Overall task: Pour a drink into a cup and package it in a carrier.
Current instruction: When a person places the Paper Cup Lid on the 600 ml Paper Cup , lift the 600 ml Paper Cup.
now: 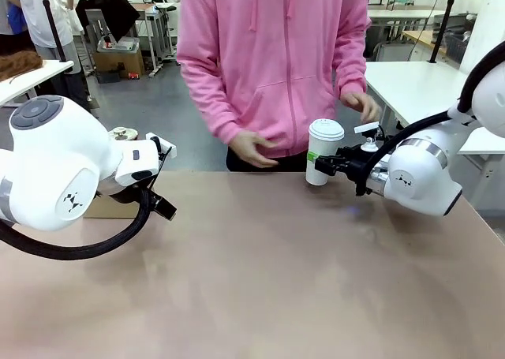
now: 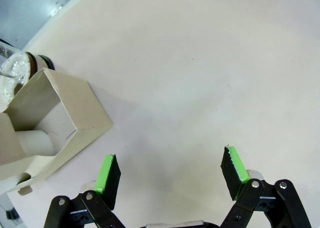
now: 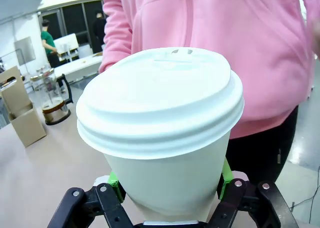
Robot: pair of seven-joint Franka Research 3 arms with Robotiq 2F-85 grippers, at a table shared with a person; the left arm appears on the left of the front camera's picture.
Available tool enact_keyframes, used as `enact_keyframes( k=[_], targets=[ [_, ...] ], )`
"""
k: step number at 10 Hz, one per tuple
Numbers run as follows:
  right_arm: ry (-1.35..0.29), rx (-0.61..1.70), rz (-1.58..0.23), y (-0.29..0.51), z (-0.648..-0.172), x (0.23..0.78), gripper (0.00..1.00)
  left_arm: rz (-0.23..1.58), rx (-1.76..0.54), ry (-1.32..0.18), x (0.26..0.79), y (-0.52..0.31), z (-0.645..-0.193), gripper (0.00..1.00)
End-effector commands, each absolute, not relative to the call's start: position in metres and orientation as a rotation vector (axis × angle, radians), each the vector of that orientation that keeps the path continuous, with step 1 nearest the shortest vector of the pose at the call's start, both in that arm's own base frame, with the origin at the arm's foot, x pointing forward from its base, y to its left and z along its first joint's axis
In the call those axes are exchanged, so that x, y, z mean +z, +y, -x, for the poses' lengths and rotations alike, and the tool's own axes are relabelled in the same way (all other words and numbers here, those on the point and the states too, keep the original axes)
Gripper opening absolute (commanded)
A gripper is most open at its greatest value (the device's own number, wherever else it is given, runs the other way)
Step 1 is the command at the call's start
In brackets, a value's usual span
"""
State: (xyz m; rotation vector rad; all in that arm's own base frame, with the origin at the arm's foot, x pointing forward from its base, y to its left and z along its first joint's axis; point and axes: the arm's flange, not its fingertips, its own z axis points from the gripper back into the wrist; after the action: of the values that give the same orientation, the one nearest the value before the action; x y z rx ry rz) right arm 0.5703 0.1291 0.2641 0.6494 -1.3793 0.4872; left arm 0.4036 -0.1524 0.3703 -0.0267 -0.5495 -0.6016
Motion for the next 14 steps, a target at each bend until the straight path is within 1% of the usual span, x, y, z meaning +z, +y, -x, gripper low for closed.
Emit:
enact_keyframes(
  k=[1, 10, 11, 13, 14],
  targets=[
    [-1.386, 0.487, -0.650, 0.130, -0.570, 0.270, 0.80, 0.029, -0.601, -0.550, 0.371, -0.152, -0.403, 1.00],
    [-1.379, 0.487, -0.649, 0.129, -0.570, 0.264, 0.80, 0.029, -0.601, -0.550, 0.371, -0.152, -0.403, 1.00],
    [-1.357, 0.502, -0.685, 0.120, -0.563, 0.293, 0.80, 0.029, -0.601, -0.550, 0.371, -0.152, -0.403, 1.00],
    [-1.313, 0.491, -0.681, 0.097, -0.538, 0.371, 0.80, 0.029, -0.601, -0.550, 0.371, -0.152, -0.403, 1.00],
    [-1.321, 0.477, -0.688, 0.086, -0.523, 0.407, 0.80, 0.029, -0.601, -0.550, 0.371, -0.152, -0.403, 1.00]
  ],
)
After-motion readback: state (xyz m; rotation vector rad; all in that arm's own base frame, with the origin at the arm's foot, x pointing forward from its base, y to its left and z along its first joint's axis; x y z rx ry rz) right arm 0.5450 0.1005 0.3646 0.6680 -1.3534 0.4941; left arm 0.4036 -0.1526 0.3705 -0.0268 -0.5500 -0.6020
